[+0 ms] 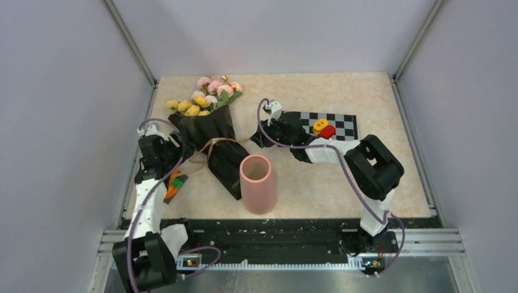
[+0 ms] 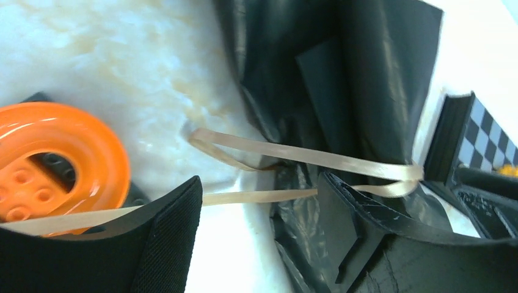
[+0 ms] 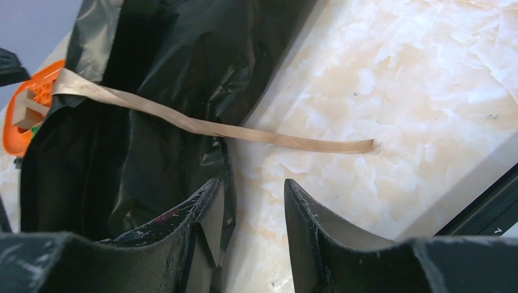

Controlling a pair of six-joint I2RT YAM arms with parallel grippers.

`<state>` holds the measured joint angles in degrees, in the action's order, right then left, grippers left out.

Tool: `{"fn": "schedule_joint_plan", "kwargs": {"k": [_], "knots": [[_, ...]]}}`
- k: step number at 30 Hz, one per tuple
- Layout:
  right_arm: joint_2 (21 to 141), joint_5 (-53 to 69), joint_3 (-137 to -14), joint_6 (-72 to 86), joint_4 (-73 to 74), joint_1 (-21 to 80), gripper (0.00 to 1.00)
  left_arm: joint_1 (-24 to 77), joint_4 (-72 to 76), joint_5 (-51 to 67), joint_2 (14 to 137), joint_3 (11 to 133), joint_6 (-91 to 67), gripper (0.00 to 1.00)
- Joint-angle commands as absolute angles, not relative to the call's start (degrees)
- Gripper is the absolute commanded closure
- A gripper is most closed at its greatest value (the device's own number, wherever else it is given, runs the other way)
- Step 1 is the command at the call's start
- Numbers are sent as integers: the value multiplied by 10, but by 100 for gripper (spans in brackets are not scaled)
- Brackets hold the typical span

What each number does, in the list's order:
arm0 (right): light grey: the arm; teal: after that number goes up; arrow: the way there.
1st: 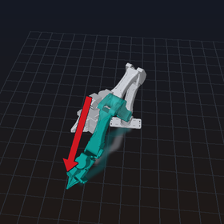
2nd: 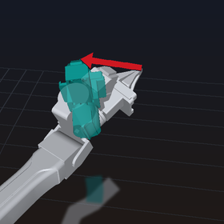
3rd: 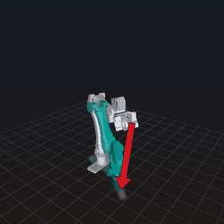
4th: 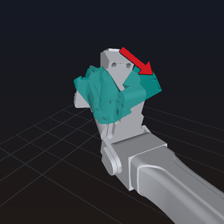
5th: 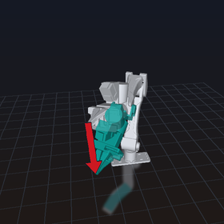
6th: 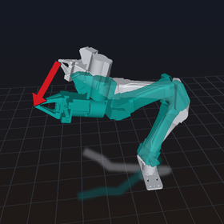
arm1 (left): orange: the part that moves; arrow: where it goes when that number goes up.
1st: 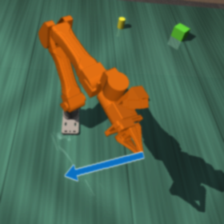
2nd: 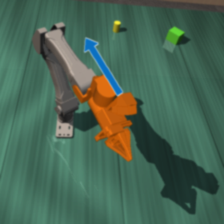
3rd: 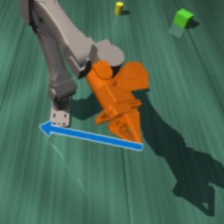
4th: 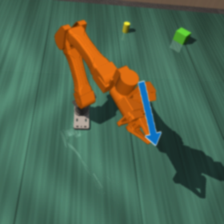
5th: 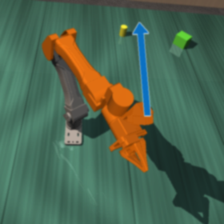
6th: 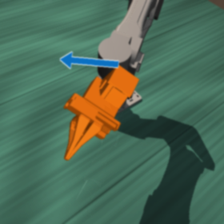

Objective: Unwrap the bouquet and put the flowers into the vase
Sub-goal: Untie the ribbon from the wrapping paper.

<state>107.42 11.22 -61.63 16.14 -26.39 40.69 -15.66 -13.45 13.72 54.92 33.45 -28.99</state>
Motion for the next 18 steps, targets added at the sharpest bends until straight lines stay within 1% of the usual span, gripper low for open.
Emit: {"fn": "schedule_joint_plan", "kwargs": {"k": [1,4,8,18], "knots": [[1023,140,-604,157,-261,403,57,-101,-116,157,574,367,-238,27],[1005,147,-592,162,-262,402,56,-34,-146,58,606,395,-216,27],[984,148,-582,159,-257,402,55,-8,-145,10,632,407,-219,28],[973,155,-572,157,-255,402,54,-3,-102,16,646,393,-193,34]]}}
